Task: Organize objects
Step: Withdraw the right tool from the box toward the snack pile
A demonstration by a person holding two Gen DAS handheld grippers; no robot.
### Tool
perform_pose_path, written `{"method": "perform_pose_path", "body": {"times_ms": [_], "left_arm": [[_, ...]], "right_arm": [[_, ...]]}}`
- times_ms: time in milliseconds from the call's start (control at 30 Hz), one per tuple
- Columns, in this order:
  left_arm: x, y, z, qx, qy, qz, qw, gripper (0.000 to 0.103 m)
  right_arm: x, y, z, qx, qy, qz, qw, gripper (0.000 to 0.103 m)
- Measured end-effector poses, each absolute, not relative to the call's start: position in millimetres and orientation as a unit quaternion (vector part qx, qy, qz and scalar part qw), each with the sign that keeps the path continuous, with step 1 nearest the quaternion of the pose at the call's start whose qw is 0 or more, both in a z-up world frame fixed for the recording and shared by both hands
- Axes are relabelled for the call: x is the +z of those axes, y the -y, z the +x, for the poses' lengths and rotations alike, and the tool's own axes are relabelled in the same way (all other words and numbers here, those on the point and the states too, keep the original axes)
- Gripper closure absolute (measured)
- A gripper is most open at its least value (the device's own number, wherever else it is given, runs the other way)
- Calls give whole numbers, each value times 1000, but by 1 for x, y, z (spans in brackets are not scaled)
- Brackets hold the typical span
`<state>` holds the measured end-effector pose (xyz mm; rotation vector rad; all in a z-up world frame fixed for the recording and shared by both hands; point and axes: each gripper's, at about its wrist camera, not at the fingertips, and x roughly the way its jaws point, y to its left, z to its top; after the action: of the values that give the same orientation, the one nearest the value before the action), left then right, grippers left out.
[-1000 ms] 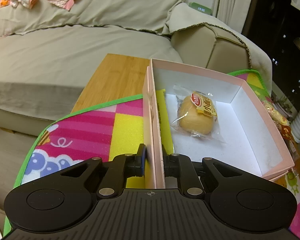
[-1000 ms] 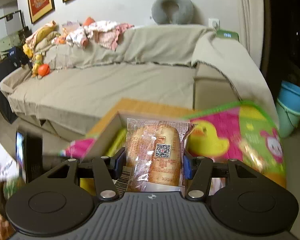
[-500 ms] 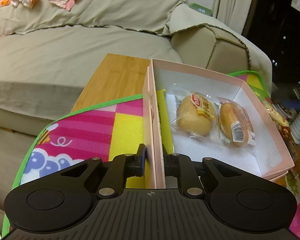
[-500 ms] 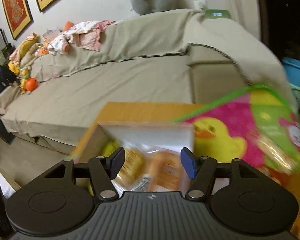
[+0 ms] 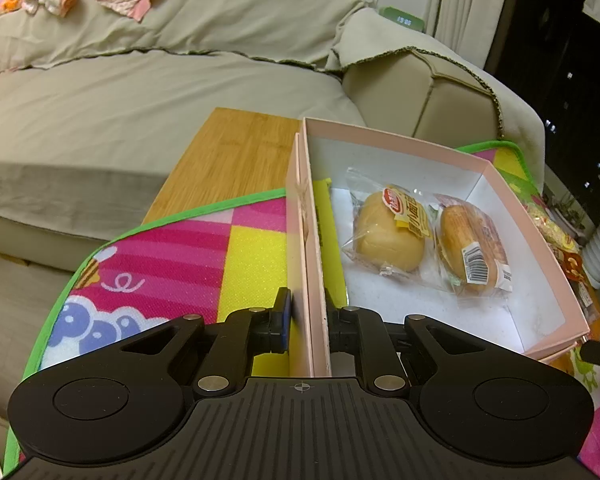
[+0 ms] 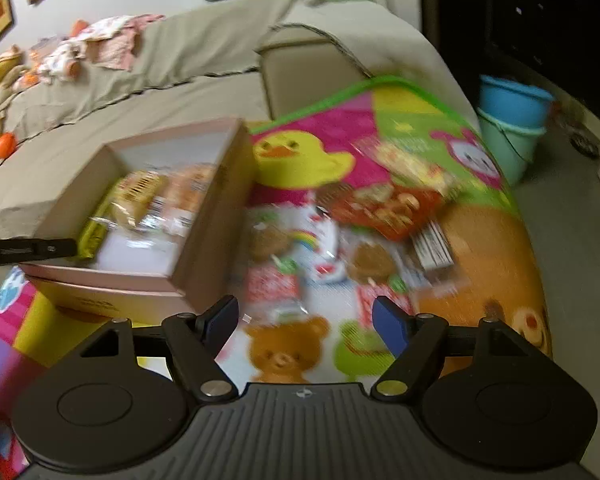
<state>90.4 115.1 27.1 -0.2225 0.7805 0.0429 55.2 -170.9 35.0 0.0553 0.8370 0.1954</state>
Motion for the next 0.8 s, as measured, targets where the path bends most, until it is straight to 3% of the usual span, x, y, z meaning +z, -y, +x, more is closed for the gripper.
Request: {"method": "perform_pose_path", "body": {"times_ms": [400, 633, 767, 800], "left_arm": [[29, -112, 90, 25, -384, -103, 917, 88], [29, -111, 89, 26, -385, -100, 917, 88], [29, -111, 90, 26, -385, -99, 917, 88], [29, -111, 90, 25, -385, -100, 917, 88]], "right_arm": [[27, 182, 49, 77, -366, -17, 927, 28], [33, 179, 59, 132, -360, 22, 923, 30], [28, 177, 80, 160, -378, 55, 910, 54], [26, 176, 86, 166, -385, 65, 906, 55]]}}
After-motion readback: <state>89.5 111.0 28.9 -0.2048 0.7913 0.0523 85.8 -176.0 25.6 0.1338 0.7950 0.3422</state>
